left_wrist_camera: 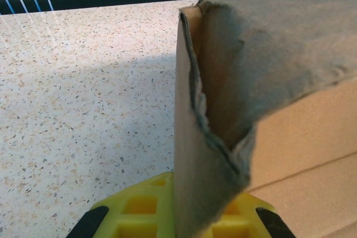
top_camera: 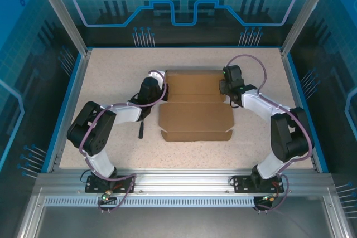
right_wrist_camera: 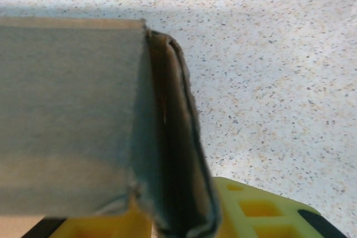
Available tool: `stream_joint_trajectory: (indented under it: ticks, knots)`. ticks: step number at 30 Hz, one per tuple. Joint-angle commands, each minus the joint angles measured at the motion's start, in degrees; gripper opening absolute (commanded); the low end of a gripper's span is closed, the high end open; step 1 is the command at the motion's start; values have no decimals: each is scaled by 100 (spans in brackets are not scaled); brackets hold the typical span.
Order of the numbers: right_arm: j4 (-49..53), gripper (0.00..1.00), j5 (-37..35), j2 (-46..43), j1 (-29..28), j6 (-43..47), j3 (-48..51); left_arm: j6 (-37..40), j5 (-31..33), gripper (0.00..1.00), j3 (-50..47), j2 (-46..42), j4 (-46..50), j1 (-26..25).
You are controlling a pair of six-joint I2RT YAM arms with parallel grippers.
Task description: Fold the paper box
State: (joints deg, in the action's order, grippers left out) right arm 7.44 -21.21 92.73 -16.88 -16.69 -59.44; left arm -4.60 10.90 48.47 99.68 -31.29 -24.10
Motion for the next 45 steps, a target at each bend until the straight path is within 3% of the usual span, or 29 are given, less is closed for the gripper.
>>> stream_joint_trajectory:
  ticks: [1, 11, 20, 30, 39, 45]
  knots:
    - [-152, 34, 747, -176, 189, 43, 212, -104, 29, 0, -98, -255, -78, 49]
    - [-374, 39, 1161, -135, 380, -40, 430, -114, 18, 0, -117, -315, -87, 44]
    - [-383, 31, 1100, 251, 409, -317, 276, -107, 21, 0, -136, -353, -88, 47]
    - [-180, 21, -178, 206, 201, -835, 213, -129, 4, 0, -118, -301, -97, 48]
    - [355, 20, -1445, 557, -238, -1190, -235, -137, -8, 0, -117, -291, -97, 54]
    - [159, 24, -1002, 471, -231, -1040, -190, -136, 0, 0, -109, -293, -88, 53]
